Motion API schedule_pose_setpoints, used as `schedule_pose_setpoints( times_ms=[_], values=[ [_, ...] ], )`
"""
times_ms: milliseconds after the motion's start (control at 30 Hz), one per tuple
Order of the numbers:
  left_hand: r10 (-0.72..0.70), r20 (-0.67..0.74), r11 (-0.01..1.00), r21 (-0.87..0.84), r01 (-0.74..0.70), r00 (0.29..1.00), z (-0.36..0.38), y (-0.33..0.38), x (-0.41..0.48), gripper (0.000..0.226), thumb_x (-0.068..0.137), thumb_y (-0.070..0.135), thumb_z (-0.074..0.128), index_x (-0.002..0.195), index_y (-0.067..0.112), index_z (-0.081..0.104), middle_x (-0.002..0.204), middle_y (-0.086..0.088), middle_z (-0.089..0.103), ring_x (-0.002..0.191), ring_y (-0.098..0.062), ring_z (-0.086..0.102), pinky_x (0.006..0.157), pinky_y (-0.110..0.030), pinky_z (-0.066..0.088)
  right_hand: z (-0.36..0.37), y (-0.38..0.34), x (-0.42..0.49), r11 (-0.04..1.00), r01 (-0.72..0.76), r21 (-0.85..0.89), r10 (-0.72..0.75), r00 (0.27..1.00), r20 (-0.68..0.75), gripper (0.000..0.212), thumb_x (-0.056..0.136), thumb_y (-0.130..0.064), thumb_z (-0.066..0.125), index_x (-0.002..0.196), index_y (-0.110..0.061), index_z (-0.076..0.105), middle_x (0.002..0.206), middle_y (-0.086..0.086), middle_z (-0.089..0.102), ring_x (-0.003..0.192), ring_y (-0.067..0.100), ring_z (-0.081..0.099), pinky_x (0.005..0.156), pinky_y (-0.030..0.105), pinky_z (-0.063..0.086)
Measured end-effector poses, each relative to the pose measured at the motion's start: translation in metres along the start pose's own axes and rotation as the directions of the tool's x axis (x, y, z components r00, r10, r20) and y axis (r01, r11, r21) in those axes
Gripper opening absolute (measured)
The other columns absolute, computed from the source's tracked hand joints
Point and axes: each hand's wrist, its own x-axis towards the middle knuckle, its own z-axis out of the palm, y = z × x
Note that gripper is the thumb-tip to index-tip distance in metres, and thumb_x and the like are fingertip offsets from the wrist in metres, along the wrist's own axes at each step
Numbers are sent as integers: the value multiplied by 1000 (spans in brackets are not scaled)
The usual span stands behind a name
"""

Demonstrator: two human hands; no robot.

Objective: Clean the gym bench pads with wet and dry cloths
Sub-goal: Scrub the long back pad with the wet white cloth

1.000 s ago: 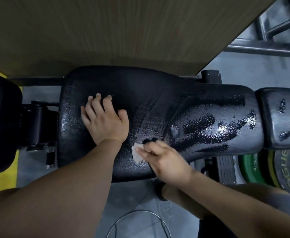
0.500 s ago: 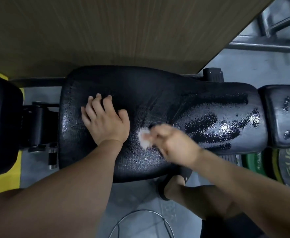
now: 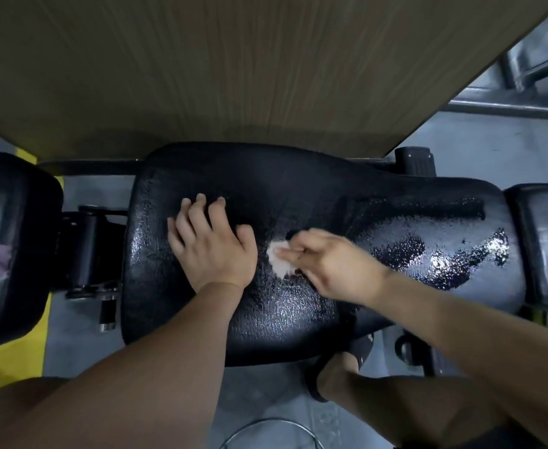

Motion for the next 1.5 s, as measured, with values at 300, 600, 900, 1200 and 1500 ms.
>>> schedule_pose_setpoints(
  times_ms=[300, 600, 900, 1200, 1500],
  values=[
    [16, -12, 1000, 1, -16, 1000, 1, -2, -1, 46, 87, 31, 46, 129, 16, 59, 142, -11, 52, 141, -35, 38, 120, -57, 22, 1, 46, 72, 929, -366, -51, 327, 878, -349, 32, 91, -15, 56, 115, -6, 74, 85, 10, 58, 66, 35, 61, 59, 41, 59],
    [140, 301, 981, -173, -90, 943, -47, -34, -3, 48, 94, 26, 50, 142, 19, 48, 156, -6, 34, 148, -25, 23, 126, -49, 10, 25, -50, 33, 971, -240, -16, 230, 944, -236, 33, 85, -2, 65, 116, -8, 74, 82, 8, 55, 63, 29, 56, 54, 34, 54],
    [133, 142, 989, -75, -124, 981, -50, -105, -68, 52, 99, 29, 44, 149, 14, 45, 158, -12, 39, 152, -29, 26, 125, -53, 17, 43, -102, -34, 999, 0, 45, -1, 1000, 12, 44, 94, -4, 61, 136, -15, 64, 96, 4, 54, 81, 24, 52, 70, 32, 50],
    [97, 70, 995, -40, -95, 993, -41, -106, -70, 57, 93, 34, 39, 147, 20, 50, 156, -6, 44, 151, -23, 28, 126, -48, 16, 20, -16, 76, 957, -288, -44, 268, 928, -257, 35, 102, -24, 46, 112, -4, 73, 86, 2, 53, 78, 32, 61, 73, 43, 57],
    [86, -4, 994, -64, -86, 996, -38, -108, -68, 56, 86, 31, 49, 139, 17, 58, 149, -8, 51, 146, -28, 36, 124, -50, 21, 36, -52, 81, 985, -167, -34, 159, 972, -173, 16, 97, -11, 56, 101, -8, 71, 88, 8, 54, 77, 30, 53, 69, 43, 51]
  ],
)
